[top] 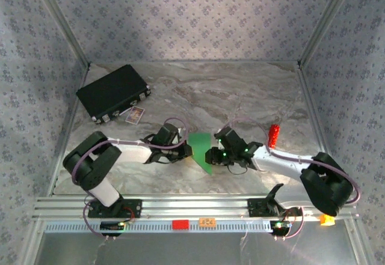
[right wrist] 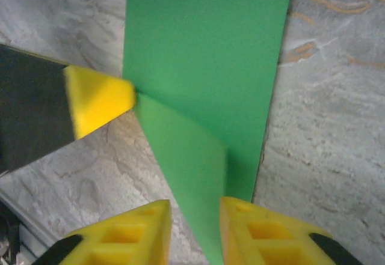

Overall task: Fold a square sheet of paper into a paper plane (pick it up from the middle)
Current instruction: Third fold the triangle at the center of the table.

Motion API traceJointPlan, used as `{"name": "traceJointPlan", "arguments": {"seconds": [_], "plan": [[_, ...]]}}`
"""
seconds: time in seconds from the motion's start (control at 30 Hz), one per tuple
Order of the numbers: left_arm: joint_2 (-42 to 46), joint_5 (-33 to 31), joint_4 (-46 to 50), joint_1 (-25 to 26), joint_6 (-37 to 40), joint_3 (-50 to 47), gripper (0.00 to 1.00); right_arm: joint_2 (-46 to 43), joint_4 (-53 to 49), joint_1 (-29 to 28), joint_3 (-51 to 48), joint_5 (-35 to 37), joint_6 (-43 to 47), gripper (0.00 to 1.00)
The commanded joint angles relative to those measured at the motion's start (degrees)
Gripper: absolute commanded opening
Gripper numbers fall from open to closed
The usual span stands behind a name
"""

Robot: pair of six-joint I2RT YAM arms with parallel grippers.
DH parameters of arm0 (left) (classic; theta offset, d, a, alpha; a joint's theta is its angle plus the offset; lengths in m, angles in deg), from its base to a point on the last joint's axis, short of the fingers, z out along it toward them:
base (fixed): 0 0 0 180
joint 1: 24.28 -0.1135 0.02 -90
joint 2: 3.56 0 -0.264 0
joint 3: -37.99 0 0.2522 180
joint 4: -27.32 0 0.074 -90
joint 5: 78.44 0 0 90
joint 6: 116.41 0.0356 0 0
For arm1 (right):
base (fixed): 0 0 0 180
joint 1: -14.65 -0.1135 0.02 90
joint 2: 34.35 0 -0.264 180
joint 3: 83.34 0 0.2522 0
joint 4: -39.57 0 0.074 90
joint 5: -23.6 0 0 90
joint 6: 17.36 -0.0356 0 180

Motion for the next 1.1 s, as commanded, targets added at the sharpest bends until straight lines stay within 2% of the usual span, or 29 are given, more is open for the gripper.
{"name": "traceJointPlan", "arguments": {"seconds": [0.0,0.07,0.27,0.4,0.47,0.6,0.9,1.07], "plan": [[4.5,-3.0,1.7,0.4,0.0,-0.8,0.13,2.4,0.6,0.4,2.1,1.1,-0.4,0.35],[6.3,-4.1,3.2,0.3,0.7,-0.8,0.20,3.5,-0.3,0.5,3.1,1.7,-0.6,0.36],[8.1,-4.2,5.1,-1.3,1.5,-1.6,0.30,3.4,-0.4,1.3,2.0,3.3,-2.3,0.39],[7.4,-2.2,4.5,-2.6,1.4,-1.8,0.33,2.9,0.1,1.7,1.1,4.0,-2.9,0.40],[6.8,-1.5,3.8,-3.1,1.2,-1.9,0.34,3.1,2.4,2.1,0.3,1.9,-3.1,0.40],[6.0,-0.6,3.3,-3.4,1.0,-1.7,0.35,4.1,4.9,2.4,0.0,-0.7,-3.2,0.35],[4.5,1.1,1.9,-3.8,0.3,-1.4,0.36,3.1,4.8,2.9,-1.0,-0.3,-2.7,0.19],[3.6,2.7,1.5,-4.6,0.4,-0.5,0.43,1.6,6.0,3.5,-2.6,-0.5,-2.8,0.14]]}}
